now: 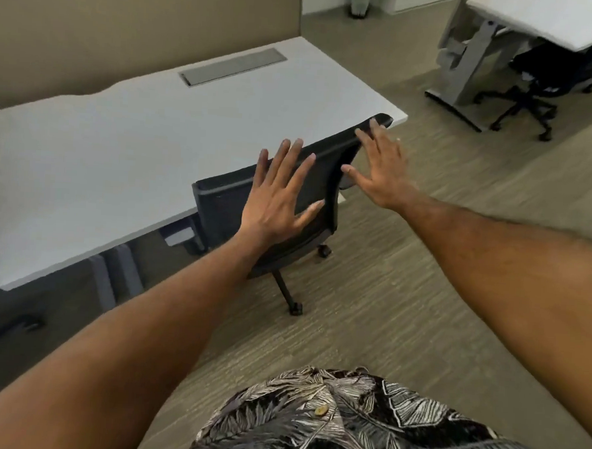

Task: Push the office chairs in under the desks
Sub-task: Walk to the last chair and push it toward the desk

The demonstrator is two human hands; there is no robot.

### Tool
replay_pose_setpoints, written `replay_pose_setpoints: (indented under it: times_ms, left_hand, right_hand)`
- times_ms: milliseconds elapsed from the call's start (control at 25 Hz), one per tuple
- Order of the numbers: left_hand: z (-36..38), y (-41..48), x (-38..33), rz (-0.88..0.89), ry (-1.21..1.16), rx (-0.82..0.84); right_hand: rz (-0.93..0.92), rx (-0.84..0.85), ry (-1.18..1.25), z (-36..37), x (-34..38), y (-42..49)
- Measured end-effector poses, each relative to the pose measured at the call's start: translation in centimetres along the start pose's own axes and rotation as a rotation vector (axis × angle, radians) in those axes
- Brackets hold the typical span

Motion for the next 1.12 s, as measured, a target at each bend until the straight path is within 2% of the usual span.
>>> replay_pose_setpoints:
  times_ms: [120, 280, 440, 640, 880, 1120]
  left_hand:
    - [-0.7, 3.1, 2.7, -0.208, 0.070, 0.088]
    - [-0.5, 4.1, 5.9, -0.471, -0.006, 0.268]
    - [0.3, 4.4, 7.3, -0.449, -0.006, 0.356]
    - [0.4, 5.9, 9.1, -0.514, -0.151, 0.482]
    - [0.9, 6.4, 10.6, -0.528, -0.147, 0.443]
    - [0.8, 6.2, 13.0, -0.545, -0.078, 0.368]
  right_hand:
    - [-0.135, 0.010, -0.033, -0.2, -0.3, 5.8]
    - [-0.381, 0.180, -0.135, 0.1, -0.2, 11.0]
    - [-0.483, 0.177, -0.125, 0.8, -0.4, 13.1]
    - [-0.494, 0.325, -0.144, 1.2, -0.4, 15.6]
    - [-0.511, 0.321, -0.125, 2.1, 0.4, 17.2]
    - [-0.510, 0.196, -0.130, 3.6, 2.1, 18.6]
Point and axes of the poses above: each hand's wrist, its own y-axis towards the middle knuckle, its own z-axis out of the palm, x = y × z, the point moved 5 cm from there along y, towards the middle knuckle, and after that the axes turned 2 degrees about z, right-handed, at the moved point
